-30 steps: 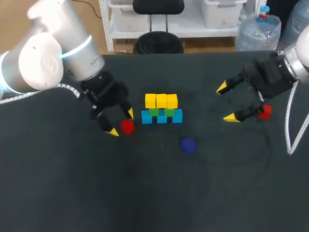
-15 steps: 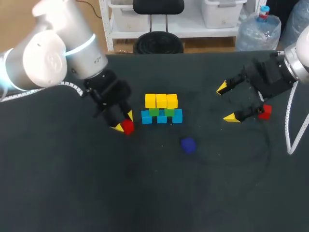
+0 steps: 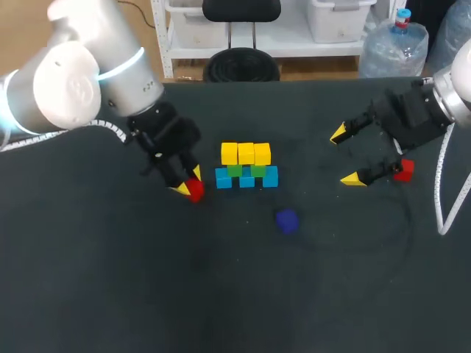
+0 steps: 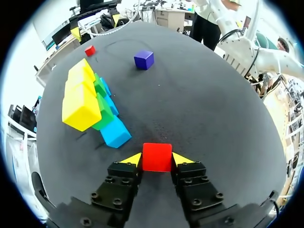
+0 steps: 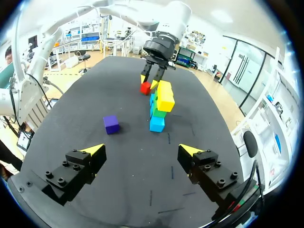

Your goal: Place the blue cubes, place green cubes on the blue cubes, place the yellow cubes on the green cubes, then place the red cubes on the yellow cubes, and place purple cube on the red cubes.

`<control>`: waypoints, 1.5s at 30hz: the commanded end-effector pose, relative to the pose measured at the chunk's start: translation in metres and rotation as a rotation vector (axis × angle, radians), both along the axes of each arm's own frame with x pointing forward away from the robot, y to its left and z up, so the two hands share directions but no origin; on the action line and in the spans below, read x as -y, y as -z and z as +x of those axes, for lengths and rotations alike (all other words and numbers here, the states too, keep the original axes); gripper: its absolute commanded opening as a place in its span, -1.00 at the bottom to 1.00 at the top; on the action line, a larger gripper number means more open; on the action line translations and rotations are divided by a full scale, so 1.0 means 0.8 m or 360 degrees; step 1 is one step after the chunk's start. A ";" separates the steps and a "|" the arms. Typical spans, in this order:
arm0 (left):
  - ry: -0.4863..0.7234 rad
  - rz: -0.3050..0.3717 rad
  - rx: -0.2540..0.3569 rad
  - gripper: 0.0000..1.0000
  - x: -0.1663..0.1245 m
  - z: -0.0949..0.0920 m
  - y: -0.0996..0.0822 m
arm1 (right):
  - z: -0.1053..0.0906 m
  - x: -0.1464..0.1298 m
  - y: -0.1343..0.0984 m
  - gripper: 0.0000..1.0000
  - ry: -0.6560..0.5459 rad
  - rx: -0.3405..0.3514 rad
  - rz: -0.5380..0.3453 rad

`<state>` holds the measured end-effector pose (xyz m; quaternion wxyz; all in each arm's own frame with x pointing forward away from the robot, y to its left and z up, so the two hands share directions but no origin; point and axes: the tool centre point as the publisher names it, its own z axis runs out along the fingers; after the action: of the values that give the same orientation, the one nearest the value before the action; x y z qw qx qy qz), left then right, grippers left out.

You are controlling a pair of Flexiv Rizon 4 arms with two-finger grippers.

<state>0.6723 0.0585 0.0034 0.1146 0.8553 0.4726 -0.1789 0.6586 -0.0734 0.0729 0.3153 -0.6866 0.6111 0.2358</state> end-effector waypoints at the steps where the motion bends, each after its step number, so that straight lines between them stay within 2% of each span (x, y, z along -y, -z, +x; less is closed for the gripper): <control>1: -0.0029 0.0017 0.0015 -1.00 -0.004 -0.007 -0.014 | 0.001 0.000 0.001 1.00 -0.0002 0.0000 0.0003; 4: -0.0075 0.0042 0.0025 -1.00 -0.006 -0.008 -0.025 | 0.001 0.000 0.001 1.00 -0.0002 0.0000 0.0003; 13: -0.0216 0.0095 0.0052 -1.00 -0.017 -0.003 -0.081 | 0.001 0.000 0.001 1.00 -0.0002 0.0000 0.0003; 19: -0.0360 0.0067 0.0065 -1.00 -0.023 0.001 -0.124 | 0.001 0.000 0.001 1.00 -0.0002 0.0000 0.0003; 27: -0.0521 -0.0063 0.0122 -1.00 -0.013 0.007 -0.174 | 0.001 0.000 0.001 1.00 -0.0002 0.0000 0.0003; 31: -0.0578 -0.0047 0.0170 -1.00 -0.001 0.011 -0.182 | 0.001 0.000 0.001 1.00 -0.0002 0.0000 0.0003; 36: -0.0623 0.0012 0.0159 -1.00 0.017 0.013 -0.182 | 0.001 0.000 0.001 1.00 -0.0002 0.0000 0.0003; 45: -0.0730 -0.0060 0.0084 -1.00 0.045 0.016 -0.176 | 0.001 0.000 0.001 1.00 -0.0002 0.0000 0.0003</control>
<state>0.6791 0.0261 0.1492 0.1799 0.7305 0.6458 -0.1301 0.6586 -0.0734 0.0730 0.3153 -0.6866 0.6112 0.2358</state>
